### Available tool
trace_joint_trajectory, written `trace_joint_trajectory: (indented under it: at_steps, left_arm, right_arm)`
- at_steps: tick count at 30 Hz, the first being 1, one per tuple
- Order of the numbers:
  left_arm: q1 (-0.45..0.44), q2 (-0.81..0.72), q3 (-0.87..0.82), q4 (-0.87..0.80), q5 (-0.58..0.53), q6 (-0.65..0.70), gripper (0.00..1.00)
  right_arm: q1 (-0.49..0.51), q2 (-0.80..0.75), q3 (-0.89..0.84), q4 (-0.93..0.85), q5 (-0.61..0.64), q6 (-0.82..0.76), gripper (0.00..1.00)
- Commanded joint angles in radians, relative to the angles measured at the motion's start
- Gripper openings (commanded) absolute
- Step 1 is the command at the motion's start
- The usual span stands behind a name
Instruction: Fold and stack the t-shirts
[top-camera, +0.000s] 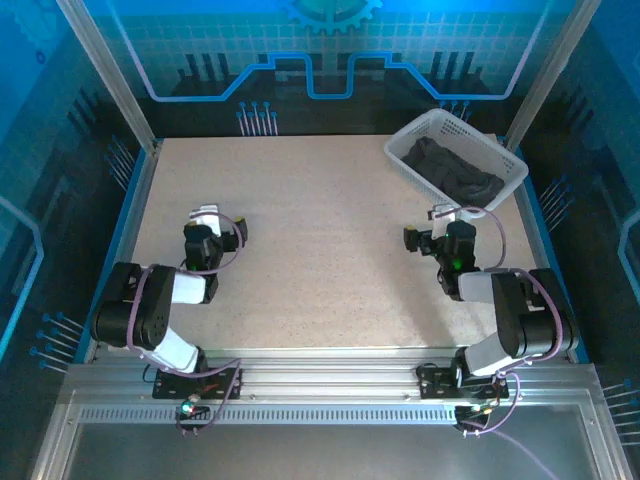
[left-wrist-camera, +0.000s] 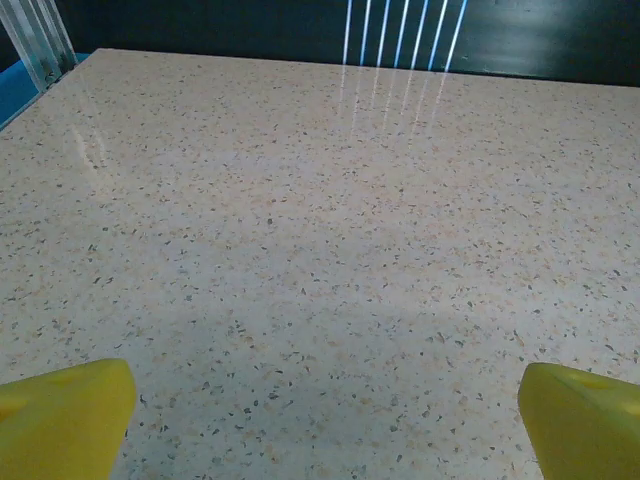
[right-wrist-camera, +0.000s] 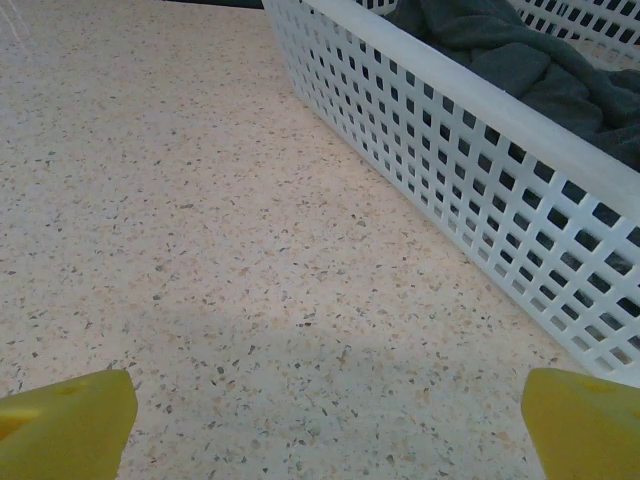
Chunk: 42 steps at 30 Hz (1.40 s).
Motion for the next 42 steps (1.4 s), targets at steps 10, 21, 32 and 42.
trace_joint_trajectory:
  at_steps: [10,21,32,42]
  left_arm:
    - [-0.005,-0.011,0.003,-0.008,0.021,0.010,0.99]
    - [-0.005,-0.011,0.001,-0.007,0.022,0.009,0.99]
    - [-0.131,-0.476,0.288,-0.661,-0.333,-0.246,0.99]
    - [-0.096,-0.149,0.880,-1.209,0.225,-0.604,0.99]
  right_arm:
    - [-0.008,0.003,0.023,0.005,-0.006,-0.011,1.00]
    - [-0.009,0.001,0.021,0.010,-0.007,-0.011,1.00]
    - [0.054,-0.311,0.571,-0.886,0.174,0.338,1.00]
    - [-0.096,0.289,1.397,-1.580,0.057,0.550,0.83]
